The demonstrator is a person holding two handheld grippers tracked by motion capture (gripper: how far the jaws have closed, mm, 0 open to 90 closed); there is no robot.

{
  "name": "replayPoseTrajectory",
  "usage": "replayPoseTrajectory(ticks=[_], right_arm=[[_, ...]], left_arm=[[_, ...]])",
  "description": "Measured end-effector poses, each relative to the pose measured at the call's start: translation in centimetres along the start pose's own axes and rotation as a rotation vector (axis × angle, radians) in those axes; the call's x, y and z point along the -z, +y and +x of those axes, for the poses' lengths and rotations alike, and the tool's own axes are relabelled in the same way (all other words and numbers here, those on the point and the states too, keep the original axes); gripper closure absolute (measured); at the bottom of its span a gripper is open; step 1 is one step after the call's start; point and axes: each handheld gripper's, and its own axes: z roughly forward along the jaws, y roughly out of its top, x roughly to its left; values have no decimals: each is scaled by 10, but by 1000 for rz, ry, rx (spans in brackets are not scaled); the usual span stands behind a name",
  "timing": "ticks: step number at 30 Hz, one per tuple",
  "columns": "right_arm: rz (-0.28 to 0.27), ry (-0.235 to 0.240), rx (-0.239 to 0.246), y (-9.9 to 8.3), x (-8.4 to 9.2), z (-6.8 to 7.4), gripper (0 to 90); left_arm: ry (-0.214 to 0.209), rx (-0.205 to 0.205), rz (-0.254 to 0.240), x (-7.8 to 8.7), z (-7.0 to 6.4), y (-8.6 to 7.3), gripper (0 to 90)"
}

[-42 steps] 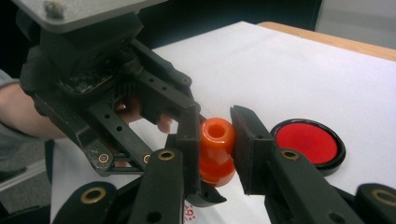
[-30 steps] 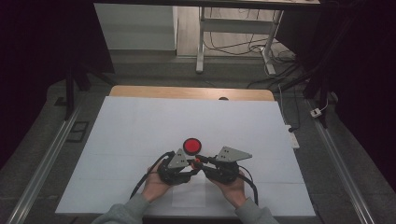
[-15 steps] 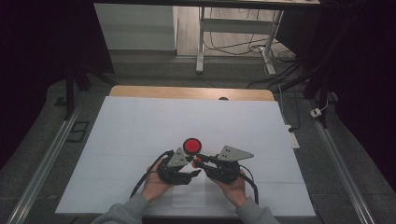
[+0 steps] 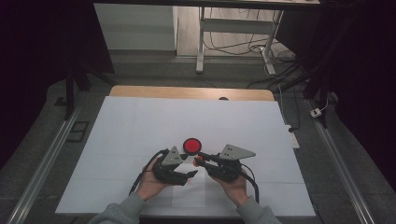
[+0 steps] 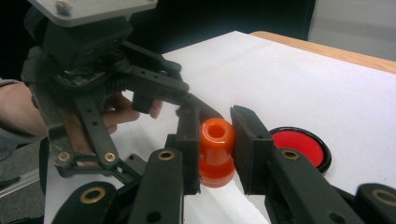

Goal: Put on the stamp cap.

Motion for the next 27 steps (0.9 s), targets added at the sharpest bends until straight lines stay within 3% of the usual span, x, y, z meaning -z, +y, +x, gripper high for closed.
replayPoseTrajectory(ticks=[5, 15, 27], right_arm=[[-6, -6, -3, 1, 3, -3, 721], [-24, -24, -9, 4, 12, -9, 721], [-22, -45, -1, 6, 18, -15, 720]], left_arm=[[13, 2, -4, 17, 2, -7, 317], [49, 62, -29, 52, 11, -28, 319], [122, 154, -33, 95, 26, -75, 318]])
